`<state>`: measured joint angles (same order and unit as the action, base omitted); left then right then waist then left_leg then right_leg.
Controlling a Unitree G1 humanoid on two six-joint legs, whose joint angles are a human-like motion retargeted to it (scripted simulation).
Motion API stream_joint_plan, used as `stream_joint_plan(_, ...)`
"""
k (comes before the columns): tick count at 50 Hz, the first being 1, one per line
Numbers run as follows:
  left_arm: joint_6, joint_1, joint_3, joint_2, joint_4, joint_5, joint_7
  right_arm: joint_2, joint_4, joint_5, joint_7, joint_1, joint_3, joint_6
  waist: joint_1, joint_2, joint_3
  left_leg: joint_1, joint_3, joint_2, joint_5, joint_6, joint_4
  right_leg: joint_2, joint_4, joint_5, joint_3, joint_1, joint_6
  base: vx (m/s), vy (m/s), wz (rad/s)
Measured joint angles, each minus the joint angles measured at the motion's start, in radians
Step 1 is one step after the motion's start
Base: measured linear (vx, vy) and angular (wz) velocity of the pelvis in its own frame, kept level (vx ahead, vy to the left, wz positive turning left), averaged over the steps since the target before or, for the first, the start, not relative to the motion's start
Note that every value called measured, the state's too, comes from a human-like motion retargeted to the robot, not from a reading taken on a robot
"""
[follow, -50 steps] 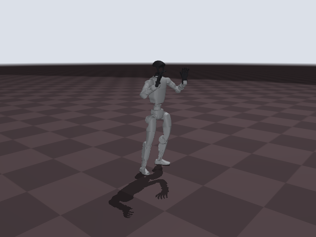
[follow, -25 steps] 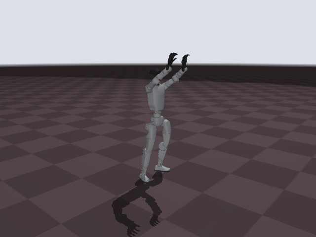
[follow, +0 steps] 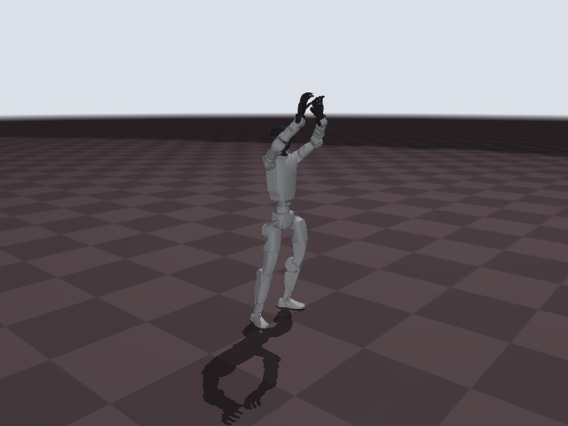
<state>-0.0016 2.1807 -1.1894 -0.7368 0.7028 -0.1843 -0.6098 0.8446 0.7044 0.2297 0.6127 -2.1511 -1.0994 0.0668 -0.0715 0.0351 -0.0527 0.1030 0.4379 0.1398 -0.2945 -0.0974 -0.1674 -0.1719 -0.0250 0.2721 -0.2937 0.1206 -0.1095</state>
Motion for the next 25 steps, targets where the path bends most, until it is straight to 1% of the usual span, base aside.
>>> stream_joint_plan(3, -0.023, -0.201, 0.230, -0.113, -0.299, 0.051, 0.001, 0.153, -0.342, 0.057, -0.007, 0.212, 0.202, -0.021, 0.000, 0.004, 0.015, 0.003, 0.000, -0.001, -0.001, 0.005, 0.001, 0.000, -0.004, 0.002, 0.005, -0.002, 0.008, 0.00, 0.00, 0.00)
stream_joint_plan(5, -0.039, -0.381, 0.405, -0.181, -0.508, 0.054, 0.005, 0.238, -0.569, 0.110, -0.015, 0.416, 0.379, -0.042, 0.004, 0.005, 0.031, 0.004, -0.002, -0.001, -0.004, 0.009, 0.000, 0.000, -0.007, 0.005, 0.007, -0.001, 0.012, 0.00, 0.00, 0.00)
stream_joint_plan(7, -0.056, -0.592, 0.582, -0.232, -0.697, 0.024, 0.002, 0.284, -0.771, 0.166, -0.031, 0.671, 0.591, -0.069, 0.014, 0.006, 0.049, 0.006, -0.006, -0.001, -0.006, 0.012, -0.002, -0.001, -0.009, 0.008, 0.007, 0.002, 0.016, 0.00, 0.00, 0.00)
stream_joint_plan(10, -0.071, -0.909, 0.818, -0.265, -0.914, -0.054, -0.023, 0.279, -1.016, 0.225, -0.065, 1.074, 0.906, -0.115, 0.032, 0.006, 0.077, 0.009, -0.010, -0.002, -0.009, 0.015, -0.004, -0.002, -0.013, 0.012, 0.006, 0.005, 0.019, 0.00, 0.00, 0.00)
stream_joint_plan(13, -0.078, -1.173, 0.976, -0.242, -1.045, -0.113, -0.048, 0.209, -1.177, 0.238, -0.093, 1.409, 1.119, -0.153, 0.037, 0.006, 0.098, 0.012, -0.009, -0.004, -0.008, 0.018, -0.002, -0.002, -0.015, 0.012, 0.009, 0.005, 0.019, 0.00, 0.00, 0.00)
stream_joint_plan(15, -0.084, -1.312, 1.037, -0.216, -1.105, -0.134, -0.056, 0.157, -1.246, 0.235, -0.101, 1.572, 1.196, -0.172, 0.033, 0.005, 0.106, 0.013, -0.004, -0.005, -0.007, 0.020, 0.000, -0.003, -0.015, 0.011, 0.014, 0.002, 0.018, 0.00, 0.00, 0.00)
stream_joint_plan(17, -0.085, -1.410, 1.055, -0.195, -1.141, -0.157, -0.068, 0.117, -1.283, 0.237, -0.097, 1.678, 1.226, -0.182, 0.027, 0.004, 0.111, 0.015, 0.001, -0.006, -0.006, 0.022, 0.002, -0.004, -0.015, 0.010, 0.019, -0.001, 0.016, 0.00, 0.00, 0.00)
stream_joint_plan(20, -0.079, -1.518, 1.053, -0.173, -1.172, -0.212, -0.098, 0.077, -1.317, 0.258, -0.077, 1.796, 1.250, -0.192, 0.015, 0.002, 0.114, 0.017, 0.010, -0.008, -0.005, 0.024, 0.004, -0.005, -0.015, 0.010, 0.027, -0.005, 0.011, 0.00, 0.00, 0.00)
stream_joint_plan(25, -0.075, -1.608, 1.023, -0.151, -1.170, -0.279, -0.158, 0.020, -1.319, 0.304, -0.053, 1.904, 1.260, -0.205, -0.001, -0.001, 0.122, 0.023, 0.018, -0.009, -0.004, 0.026, 0.008, -0.006, -0.015, 0.010, 0.034, -0.007, 0.007, 0.00, 0.00, 0.00)
